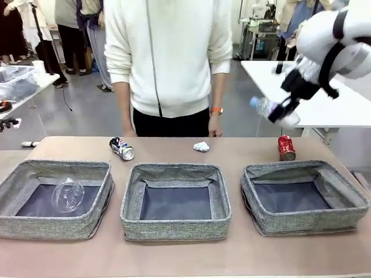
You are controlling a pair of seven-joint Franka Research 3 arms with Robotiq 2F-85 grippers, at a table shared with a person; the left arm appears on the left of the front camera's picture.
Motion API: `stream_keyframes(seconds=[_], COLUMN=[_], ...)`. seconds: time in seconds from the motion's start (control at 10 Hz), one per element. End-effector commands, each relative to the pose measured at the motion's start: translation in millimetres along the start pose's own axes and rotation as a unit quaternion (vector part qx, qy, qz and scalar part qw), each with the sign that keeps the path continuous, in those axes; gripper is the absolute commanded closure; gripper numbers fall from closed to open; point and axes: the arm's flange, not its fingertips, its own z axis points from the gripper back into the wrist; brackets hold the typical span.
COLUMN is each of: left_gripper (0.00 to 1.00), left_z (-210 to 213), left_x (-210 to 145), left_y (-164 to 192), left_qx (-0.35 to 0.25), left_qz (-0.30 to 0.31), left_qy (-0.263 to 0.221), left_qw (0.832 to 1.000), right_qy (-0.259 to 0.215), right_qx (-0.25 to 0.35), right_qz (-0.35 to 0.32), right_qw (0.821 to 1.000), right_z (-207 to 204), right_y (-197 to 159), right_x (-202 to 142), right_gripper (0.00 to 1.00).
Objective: Sort the waste into the appropriate baskets.
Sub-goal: Pick up the waste item pointed out by the person.
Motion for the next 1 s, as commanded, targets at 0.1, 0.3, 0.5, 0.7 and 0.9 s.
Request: stream_keyframes(seconds=[0.1, 0.3, 0.5, 0.7, 0.9], left_gripper=[0.00, 0.00, 0.00, 0.00, 0.00], left_z=[0, 0, 0, 0, 0], left_x=[-1, -1, -1, -1, -1], left_y=[-3, -3, -3, -3, -3], left_qx=[-0.007, -0.007, -0.007, -0.007, -0.007], left_qz=[0.000, 0.000, 0.000, 0.000, 0.000], left_qy=[0.003, 0.003, 0.003, 0.003, 0.003], left_qw=[1.000, 1.000, 1.000, 1.000, 1.000], right_qy=[-0.042, -0.064, -0.064, -0.082, 0.006], right_qx=[-0.174, -0.094, -0.094, -0.107, -0.115], right_qz=[-0.049, -0.047, -0.047, -0.065, -0.331], right_qw=[0.983, 0.992, 0.992, 0.989, 0.937], right_z=[-12, 18, 18, 2, 24], right_y=[102, 60, 60, 102, 152], right_x=[-26, -15, -15, -18, 22], right_gripper=[1.00, 1.00, 1.00, 1.00, 1.00])
